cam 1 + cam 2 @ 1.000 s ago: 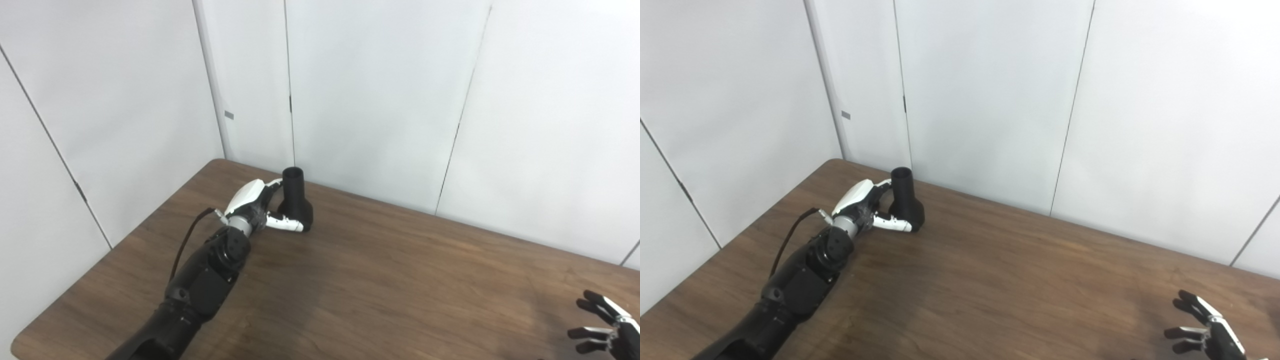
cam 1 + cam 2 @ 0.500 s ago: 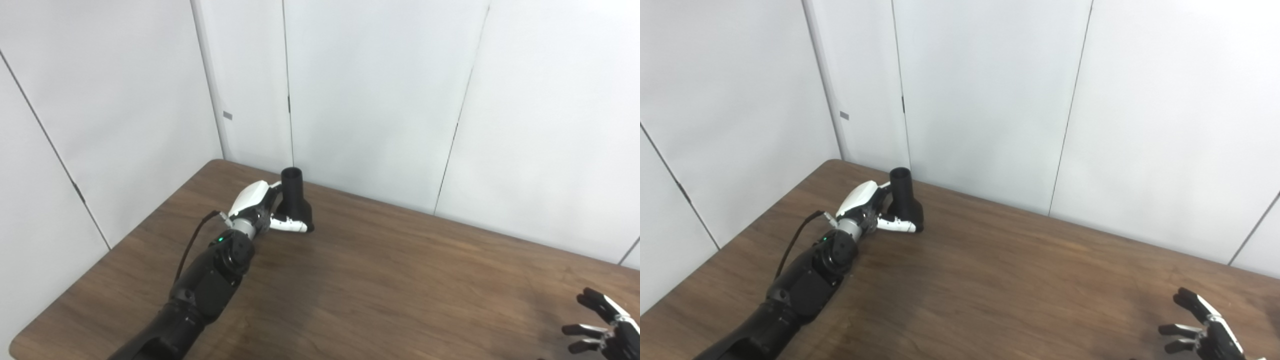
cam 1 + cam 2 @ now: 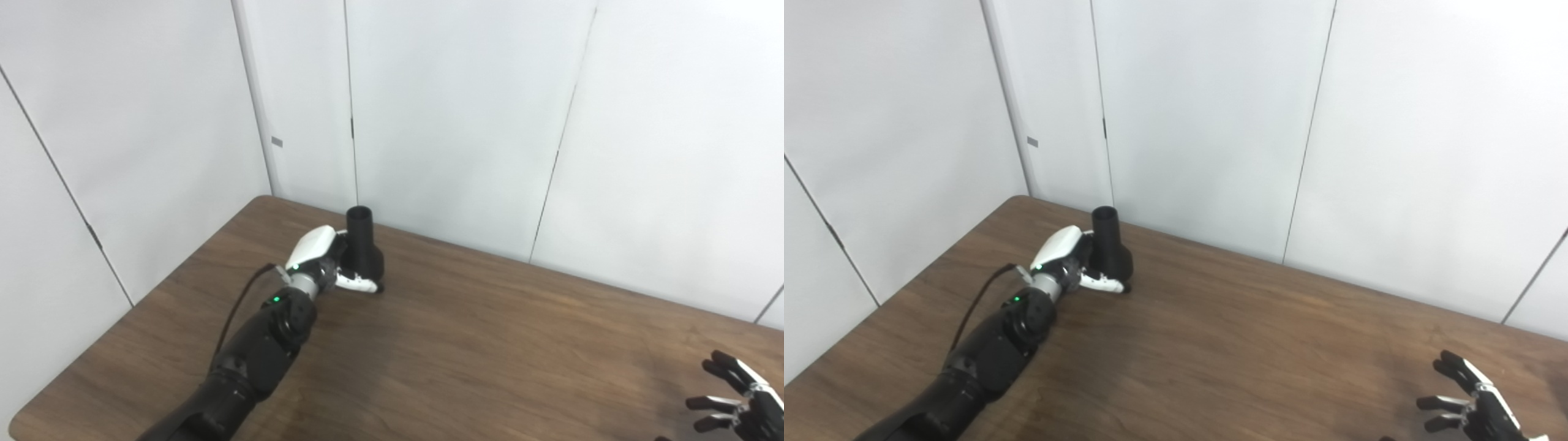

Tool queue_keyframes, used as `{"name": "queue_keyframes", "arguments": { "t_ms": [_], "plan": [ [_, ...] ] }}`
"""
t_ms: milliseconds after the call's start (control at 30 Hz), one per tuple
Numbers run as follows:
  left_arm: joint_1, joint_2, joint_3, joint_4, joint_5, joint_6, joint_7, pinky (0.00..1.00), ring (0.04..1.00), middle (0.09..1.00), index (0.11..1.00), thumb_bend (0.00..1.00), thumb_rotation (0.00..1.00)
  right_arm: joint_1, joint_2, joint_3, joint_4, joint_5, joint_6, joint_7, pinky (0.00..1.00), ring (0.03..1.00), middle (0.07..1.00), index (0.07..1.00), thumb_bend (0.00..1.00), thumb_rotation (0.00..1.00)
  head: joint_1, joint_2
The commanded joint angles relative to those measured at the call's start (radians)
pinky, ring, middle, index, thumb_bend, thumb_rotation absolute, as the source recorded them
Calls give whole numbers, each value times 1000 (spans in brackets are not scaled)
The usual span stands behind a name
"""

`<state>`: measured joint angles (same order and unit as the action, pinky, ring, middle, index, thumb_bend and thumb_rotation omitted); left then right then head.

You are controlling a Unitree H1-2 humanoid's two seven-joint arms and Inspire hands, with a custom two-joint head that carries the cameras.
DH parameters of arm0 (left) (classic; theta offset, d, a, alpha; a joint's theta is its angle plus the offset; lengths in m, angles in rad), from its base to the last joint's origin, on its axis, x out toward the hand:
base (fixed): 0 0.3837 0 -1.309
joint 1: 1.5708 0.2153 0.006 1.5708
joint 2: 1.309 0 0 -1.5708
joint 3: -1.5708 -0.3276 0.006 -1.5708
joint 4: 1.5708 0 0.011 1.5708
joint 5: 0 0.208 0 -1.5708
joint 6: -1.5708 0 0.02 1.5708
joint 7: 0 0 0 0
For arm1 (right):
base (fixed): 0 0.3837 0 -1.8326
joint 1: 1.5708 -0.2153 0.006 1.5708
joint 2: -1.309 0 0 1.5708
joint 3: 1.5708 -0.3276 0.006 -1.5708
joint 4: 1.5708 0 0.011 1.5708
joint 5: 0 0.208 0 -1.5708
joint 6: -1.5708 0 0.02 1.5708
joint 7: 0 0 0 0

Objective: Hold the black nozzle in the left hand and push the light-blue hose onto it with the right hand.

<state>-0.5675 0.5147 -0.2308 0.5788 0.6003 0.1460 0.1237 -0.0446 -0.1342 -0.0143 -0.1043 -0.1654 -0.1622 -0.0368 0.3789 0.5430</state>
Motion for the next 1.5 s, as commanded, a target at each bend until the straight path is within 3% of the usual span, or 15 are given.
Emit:
{"name": "queue_keyframes", "arguments": {
  "t_ms": [0, 233, 433, 500, 633, 767, 1033, 1233, 1467],
  "plan": [
    [11, 9, -56, 37, 59, 29, -39, 999, 717, 539, 468, 529, 14, -15, -5, -9, -37, 2, -18, -2, 417, 576, 796, 816, 678, 0, 1, 1],
    [8, 38, -135, 57, 145, 53, -37, 1000, 728, 535, 458, 520, 0, -22, -4, -13, -34, 7, -11, -1, 413, 574, 801, 813, 681, 0, 0, 15],
    [12, 57, -191, 95, 193, 35, -6, 1000, 718, 546, 449, 517, 0, -28, -3, -12, -26, 1, -11, -5, 407, 579, 798, 815, 686, 0, -7, 20],
    [19, 59, -193, 98, 187, 25, 6, 1000, 715, 505, 475, 524, 0, -28, -1, -11, -28, 9, -9, -1, 412, 582, 803, 819, 680, 0, -17, 24],
    [57, 50, -171, 57, 150, -29, 54, 929, 663, 532, 453, 520, 0, -31, 2, -9, -7, 2, -39, -10, 415, 575, 801, 813, 681, 0, -56, 33],
    [107, 19, -157, -18, 128, -117, 120, 899, 629, 495, 475, 526, 0, -47, -10, -8, 94, -15, -138, -28, 426, 581, 803, 819, 703, 0, -121, 40],
    [153, -32, -229, -162, 159, -220, 118, 891, 634, 497, 472, 526, 0, -78, -11, -8, 254, -35, -269, -62, 426, 571, 792, 818, 748, 0, -226, 55],
    [159, -89, -277, -206, 138, -284, 88, 857, 618, 475, 489, 527, 0, -92, -5, -1, 291, -76, -300, -96, 433, 572, 777, 811, 757, 0, -292, 64],
    [161, -172, -343, -186, 138, -342, 62, 847, 616, 472, 491, 526, 0, -97, 0, 7, 296, -88, -297, -109, 434, 572, 780, 817, 756, 8, -376, 76]
  ]
}}
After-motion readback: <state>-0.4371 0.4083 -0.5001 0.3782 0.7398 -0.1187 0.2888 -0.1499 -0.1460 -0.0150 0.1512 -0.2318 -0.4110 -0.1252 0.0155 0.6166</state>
